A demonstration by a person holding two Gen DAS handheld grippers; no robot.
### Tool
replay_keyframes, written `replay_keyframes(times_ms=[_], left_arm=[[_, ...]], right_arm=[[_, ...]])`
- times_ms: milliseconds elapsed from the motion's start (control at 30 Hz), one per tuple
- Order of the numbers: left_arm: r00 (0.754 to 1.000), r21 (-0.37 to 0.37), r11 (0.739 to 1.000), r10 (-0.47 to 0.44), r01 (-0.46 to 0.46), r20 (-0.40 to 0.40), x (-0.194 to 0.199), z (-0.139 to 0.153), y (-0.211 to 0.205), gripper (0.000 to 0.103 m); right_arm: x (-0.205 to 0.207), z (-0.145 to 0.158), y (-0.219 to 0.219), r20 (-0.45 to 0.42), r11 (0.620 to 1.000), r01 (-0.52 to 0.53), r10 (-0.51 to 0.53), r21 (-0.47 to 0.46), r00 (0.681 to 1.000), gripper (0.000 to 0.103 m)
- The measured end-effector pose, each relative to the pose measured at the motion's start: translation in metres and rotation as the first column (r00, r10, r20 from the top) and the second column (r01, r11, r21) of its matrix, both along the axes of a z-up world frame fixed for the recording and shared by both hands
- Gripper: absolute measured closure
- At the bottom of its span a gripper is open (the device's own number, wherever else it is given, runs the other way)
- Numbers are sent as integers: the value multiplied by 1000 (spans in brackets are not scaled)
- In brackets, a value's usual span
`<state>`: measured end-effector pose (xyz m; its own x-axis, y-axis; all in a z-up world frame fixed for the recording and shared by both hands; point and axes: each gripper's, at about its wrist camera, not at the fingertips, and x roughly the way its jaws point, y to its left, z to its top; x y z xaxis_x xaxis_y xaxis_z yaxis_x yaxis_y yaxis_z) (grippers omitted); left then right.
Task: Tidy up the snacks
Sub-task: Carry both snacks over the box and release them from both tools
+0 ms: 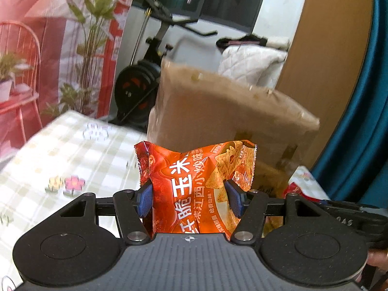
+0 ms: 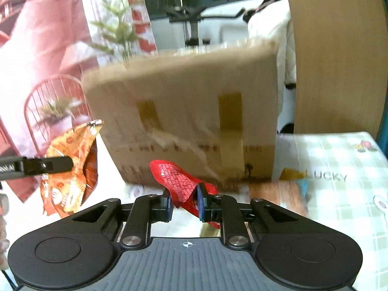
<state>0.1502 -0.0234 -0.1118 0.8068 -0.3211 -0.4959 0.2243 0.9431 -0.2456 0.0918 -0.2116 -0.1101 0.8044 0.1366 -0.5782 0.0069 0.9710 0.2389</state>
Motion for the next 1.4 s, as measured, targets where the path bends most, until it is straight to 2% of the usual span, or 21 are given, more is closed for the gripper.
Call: replay_keyframes(times_ms=[200,367,500,667,800,867,967,1100,1233,1300,1400], left_arm=[[992,7,1000,-27,27,124,5,43,-7,39],[970,29,997,-76,71,231,15,80,-18,39],[956,49,994,-104,94,276,34,99,-31,39],[940,69,992,-122,106,318,73,114,-48,39],[945,94,989,-135,111,299,113,114,-61,39],[950,118,987,-142,113,279,133,109,-67,39],[961,129,986,-136,107,240,158,95,-73,39],[973,141,984,-132,105,191,173,81,-76,38],[983,203,974,-127,98,136,184,71,-84,31],[983,213,971,-138,110,125,183,70,-80,22],[985,187,976,-133,110,114,175,71,-68,21]], right_arm=[[2,54,-5,132,999,-24,21,22,991,86],[14,94,-14,222,999,-48,42,21,974,86],[34,112,-24,252,999,-41,38,10,967,86],[68,120,-43,268,1000,-18,12,22,963,86],[102,111,-55,261,1000,22,-23,8,965,86],[117,100,-58,250,999,43,-34,-32,968,86],[133,81,-62,216,997,64,-55,-35,975,86],[144,61,-63,184,995,89,-79,-47,980,85],[144,50,-63,172,993,105,-94,-53,981,67],[140,49,-62,173,993,106,-94,-57,980,62],[131,53,-61,176,993,107,-96,-48,980,60]])
